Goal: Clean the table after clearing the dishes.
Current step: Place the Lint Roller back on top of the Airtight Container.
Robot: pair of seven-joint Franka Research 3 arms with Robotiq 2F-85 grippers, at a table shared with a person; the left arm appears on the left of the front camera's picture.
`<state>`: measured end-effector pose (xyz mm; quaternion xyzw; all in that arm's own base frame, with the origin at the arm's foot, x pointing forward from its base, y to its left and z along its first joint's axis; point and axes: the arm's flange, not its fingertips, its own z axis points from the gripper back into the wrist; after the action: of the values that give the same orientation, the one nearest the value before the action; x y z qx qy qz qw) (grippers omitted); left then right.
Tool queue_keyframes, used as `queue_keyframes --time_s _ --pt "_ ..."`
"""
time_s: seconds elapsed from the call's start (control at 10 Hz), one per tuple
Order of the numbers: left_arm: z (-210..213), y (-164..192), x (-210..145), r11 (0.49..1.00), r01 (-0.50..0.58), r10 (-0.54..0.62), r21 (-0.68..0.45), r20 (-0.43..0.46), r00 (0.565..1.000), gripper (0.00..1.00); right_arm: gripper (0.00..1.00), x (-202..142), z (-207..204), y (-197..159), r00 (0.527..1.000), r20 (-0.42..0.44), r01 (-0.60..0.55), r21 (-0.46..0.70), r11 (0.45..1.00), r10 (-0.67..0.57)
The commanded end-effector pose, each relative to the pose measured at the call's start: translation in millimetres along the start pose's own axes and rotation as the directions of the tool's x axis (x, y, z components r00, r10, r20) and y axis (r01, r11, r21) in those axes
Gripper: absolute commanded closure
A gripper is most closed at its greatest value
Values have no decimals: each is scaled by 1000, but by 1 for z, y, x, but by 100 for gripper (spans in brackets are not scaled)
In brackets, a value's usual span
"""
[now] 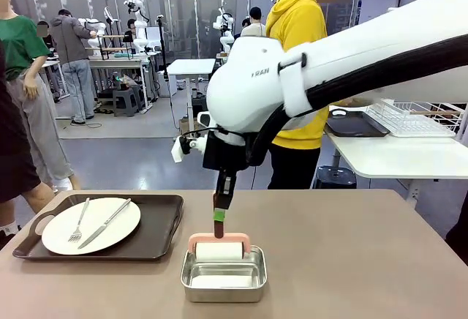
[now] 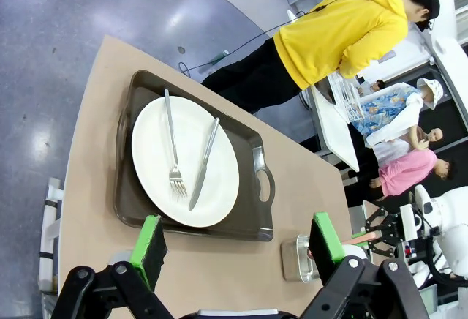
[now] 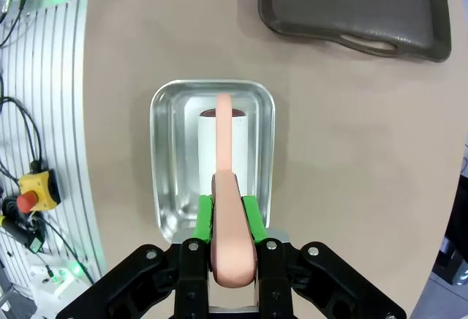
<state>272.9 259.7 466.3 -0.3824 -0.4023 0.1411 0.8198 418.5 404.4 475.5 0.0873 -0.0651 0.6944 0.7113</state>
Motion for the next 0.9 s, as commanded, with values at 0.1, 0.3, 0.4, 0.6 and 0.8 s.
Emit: queue_keyframes --time_s 0.1,0.3,0.4,0.6,0.8 --pt "2 1 1 1000 10 -9 -25 13 1000 0 79 4 -21 -16 1000 -14 10 -3 1000 -10" --pt "2 1 1 1000 10 -9 -25 13 1000 0 79 -3 -33 -24 1000 -12 -2 2 1000 2" --pt "2 1 1 1000 10 -9 -25 13 1000 0 79 -5 -36 -26 1000 -14 5 5 1000 -5" --pt "2 1 1 1000 10 -9 -25 13 1000 0 79 -11 -44 -36 999 13 36 24 999 -37" --pt "2 1 1 1000 10 -9 -25 13 1000 0 79 -20 -54 -46 998 22 58 28 998 -59"
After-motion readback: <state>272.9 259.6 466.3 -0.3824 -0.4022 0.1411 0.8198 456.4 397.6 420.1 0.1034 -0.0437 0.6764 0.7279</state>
